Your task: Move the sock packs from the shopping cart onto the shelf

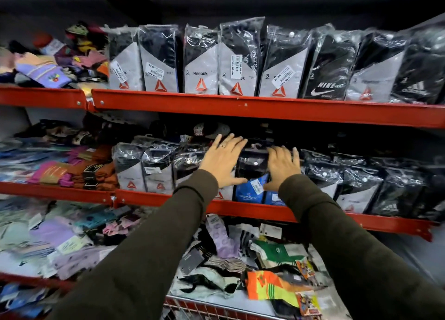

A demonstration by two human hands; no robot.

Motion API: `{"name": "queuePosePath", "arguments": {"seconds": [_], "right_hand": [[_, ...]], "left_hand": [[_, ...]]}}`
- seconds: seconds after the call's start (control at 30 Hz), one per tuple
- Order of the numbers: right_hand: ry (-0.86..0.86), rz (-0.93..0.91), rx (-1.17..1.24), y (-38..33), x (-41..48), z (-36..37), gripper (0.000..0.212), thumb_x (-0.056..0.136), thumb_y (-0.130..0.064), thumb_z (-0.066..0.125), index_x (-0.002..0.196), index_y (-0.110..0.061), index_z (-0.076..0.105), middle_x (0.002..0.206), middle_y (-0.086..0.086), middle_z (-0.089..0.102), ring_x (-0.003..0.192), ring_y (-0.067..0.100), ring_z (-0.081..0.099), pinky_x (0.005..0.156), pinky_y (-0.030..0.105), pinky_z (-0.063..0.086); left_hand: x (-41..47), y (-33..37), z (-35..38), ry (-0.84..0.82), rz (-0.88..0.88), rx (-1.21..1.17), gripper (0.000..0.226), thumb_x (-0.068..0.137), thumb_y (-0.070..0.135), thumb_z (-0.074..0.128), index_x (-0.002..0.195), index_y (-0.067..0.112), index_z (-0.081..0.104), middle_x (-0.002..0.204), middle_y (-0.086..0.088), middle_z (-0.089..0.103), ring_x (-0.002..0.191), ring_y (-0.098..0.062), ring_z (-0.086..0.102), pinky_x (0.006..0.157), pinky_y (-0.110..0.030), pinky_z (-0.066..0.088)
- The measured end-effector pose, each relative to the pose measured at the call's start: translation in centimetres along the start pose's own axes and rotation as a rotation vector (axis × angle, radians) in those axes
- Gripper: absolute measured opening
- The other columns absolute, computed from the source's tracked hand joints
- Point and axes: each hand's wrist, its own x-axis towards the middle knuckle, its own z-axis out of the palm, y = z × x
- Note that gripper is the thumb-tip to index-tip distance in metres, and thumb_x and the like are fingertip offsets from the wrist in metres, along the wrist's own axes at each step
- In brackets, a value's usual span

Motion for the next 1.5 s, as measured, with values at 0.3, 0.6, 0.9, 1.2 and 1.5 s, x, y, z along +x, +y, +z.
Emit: {"name": "queuePosePath", "arguments": {"seconds": [0.3, 0.6, 0.9, 1.2, 1.5], "right_hand": [[-0.026, -0.074, -0.059, 3.8, -0.8, 1.0, 0.093, 0.077, -0.027, 0.077, 0.152, -0.005, 0.026, 0.146, 0.015, 0.043, 0.137, 0.032, 0.041, 0.118, 0.04, 0.029], [-0.106, -0.092, 0.065, 5.2, 0.3, -0.4, 0.081, 0.07, -0.022, 0.088, 0.134, -0.008, 0.04, 0.128, 0.016, 0.058, 0.117, 0.035, 0.06, 0.094, 0.041, 0.05], [-0.17, -0.11, 0.19, 6.7, 0.9, -2.8, 0.08, 0.064, -0.027, 0.092, 0.13, -0.025, 0.049, 0.124, 0.01, 0.066, 0.108, 0.033, 0.066, 0.085, 0.039, 0.055], [-0.204, -0.153, 0.215, 6.7, 0.8, -2.0, 0.075, 0.077, -0.019, 0.083, 0.139, -0.023, 0.041, 0.135, 0.011, 0.058, 0.116, 0.032, 0.062, 0.093, 0.044, 0.054], [0.083, -0.214, 0.291, 6.0, -2.6, -3.2, 0.076, 0.088, -0.025, 0.067, 0.153, -0.022, 0.027, 0.143, 0.006, 0.047, 0.131, 0.025, 0.048, 0.103, 0.041, 0.048]], "left_hand": [[3.7, 4.9, 2.0, -0.244, -0.033, 0.009, 0.125, 0.076, 0.071, 0.067, 0.158, 0.006, -0.001, 0.167, -0.01, 0.008, 0.155, -0.028, 0.007, 0.125, -0.046, -0.002], [4.9, 5.4, 0.9, -0.312, -0.126, -0.062, 0.108, 0.066, 0.048, 0.088, 0.149, 0.007, 0.033, 0.148, -0.014, 0.037, 0.128, -0.034, 0.052, 0.109, -0.041, 0.04], [6.6, 4.8, -0.6, -0.428, -0.085, 0.009, 0.089, 0.073, 0.051, 0.082, 0.146, 0.015, 0.043, 0.132, -0.011, 0.064, 0.124, -0.032, 0.059, 0.11, -0.043, 0.039], [5.6, 5.2, -0.2, -0.438, -0.1, -0.037, 0.091, 0.083, 0.05, 0.072, 0.154, 0.015, 0.028, 0.146, -0.007, 0.054, 0.136, -0.026, 0.05, 0.121, -0.056, -0.013], [1.6, 4.8, -1.5, -0.104, -0.047, -0.113, 0.101, 0.081, 0.059, 0.069, 0.158, 0.02, 0.018, 0.161, 0.0, 0.028, 0.153, -0.023, 0.018, 0.125, -0.054, -0.001]]}}
